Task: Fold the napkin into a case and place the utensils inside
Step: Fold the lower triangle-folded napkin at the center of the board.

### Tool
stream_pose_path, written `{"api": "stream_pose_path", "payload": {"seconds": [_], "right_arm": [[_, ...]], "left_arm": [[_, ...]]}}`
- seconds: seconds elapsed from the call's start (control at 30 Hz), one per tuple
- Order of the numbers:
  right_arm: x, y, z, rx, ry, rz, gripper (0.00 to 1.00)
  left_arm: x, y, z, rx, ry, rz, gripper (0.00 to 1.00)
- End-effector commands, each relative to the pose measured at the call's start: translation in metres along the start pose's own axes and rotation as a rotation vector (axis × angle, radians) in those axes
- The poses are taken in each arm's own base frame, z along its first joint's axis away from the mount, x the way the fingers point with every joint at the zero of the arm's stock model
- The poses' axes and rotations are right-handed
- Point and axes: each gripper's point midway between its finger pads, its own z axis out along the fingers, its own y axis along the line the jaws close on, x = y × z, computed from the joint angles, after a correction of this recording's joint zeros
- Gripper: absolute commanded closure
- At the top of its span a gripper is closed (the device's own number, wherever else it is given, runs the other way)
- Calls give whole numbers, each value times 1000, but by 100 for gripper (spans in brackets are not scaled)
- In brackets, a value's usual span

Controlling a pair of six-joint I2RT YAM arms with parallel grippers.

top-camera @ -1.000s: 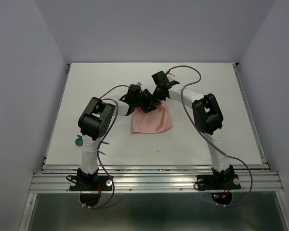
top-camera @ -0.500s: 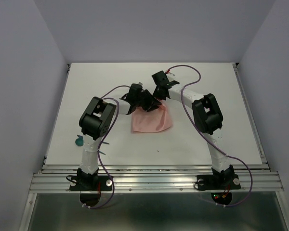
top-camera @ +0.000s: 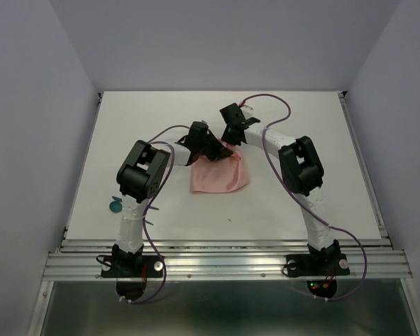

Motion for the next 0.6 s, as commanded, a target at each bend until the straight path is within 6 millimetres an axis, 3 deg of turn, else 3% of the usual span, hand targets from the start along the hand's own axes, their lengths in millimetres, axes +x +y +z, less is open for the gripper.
{"api": "stream_pose_path", "payload": {"seconds": [0.0,0.23,0.33,0.43,0.47,0.5,0.57], "right_arm": [[20,-7,1,38,38,-54,99],[-2,2,-17,11,-10,-76,99],[-2,4,-18,0,-4,-79,99],[6,4,-14,-7,22,-82,99],[10,3,-13,-7,32,-83,99],[13,2,-11,-4,41,-84,99],[13,-3,-9,1,49,-74,99]], "left_arm": [[-9,-14,0,22,-29,15,100],[-7,-7,-3,12,-26,15,100],[-7,-8,-4,19,-24,22,100],[-6,-9,-8,20,-28,29,82],[-6,-10,-10,22,-32,33,73],[-6,-12,-14,25,-38,52,52],[-7,-12,-22,13,-51,91,40]]}}
